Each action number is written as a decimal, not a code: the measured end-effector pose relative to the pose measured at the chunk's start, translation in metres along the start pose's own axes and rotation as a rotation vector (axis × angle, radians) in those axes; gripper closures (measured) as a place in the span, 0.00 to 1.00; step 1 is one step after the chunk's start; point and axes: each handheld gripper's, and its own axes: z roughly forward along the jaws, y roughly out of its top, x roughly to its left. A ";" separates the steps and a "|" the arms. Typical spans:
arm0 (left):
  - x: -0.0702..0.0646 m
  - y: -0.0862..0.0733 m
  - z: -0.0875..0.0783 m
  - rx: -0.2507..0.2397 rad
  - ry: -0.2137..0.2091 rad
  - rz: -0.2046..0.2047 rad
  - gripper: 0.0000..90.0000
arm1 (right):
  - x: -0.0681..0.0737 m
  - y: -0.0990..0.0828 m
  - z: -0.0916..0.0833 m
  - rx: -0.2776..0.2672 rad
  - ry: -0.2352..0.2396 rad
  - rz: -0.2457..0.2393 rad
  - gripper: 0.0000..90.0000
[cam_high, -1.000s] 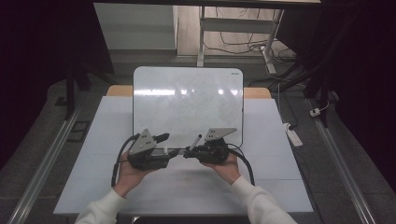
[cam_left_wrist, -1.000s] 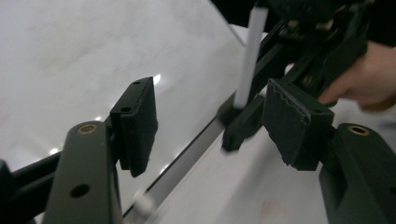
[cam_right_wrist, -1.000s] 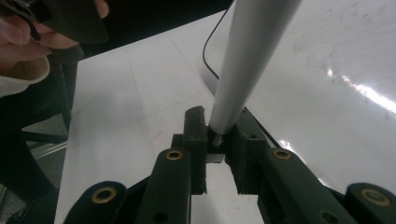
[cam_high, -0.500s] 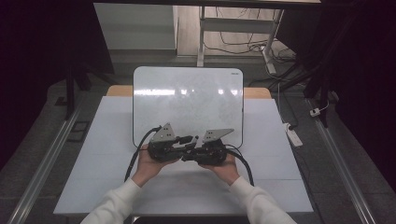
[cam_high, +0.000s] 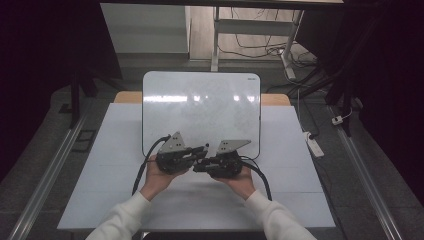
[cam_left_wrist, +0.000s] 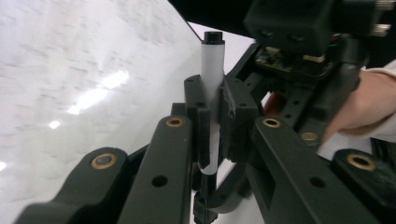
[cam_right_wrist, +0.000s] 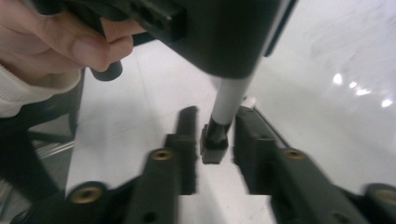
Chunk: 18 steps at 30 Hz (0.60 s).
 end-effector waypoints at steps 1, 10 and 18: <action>0.002 0.000 -0.002 -0.007 0.007 -0.007 0.91 | 0.001 0.001 -0.002 -0.015 -0.021 -0.006 0.70; 0.027 -0.003 -0.026 -0.042 0.082 -0.079 0.91 | 0.000 -0.009 -0.046 -0.107 -0.234 -0.086 0.55; 0.041 -0.001 -0.042 -0.060 0.126 -0.098 0.91 | -0.010 -0.046 -0.103 -0.095 -0.382 -0.077 0.54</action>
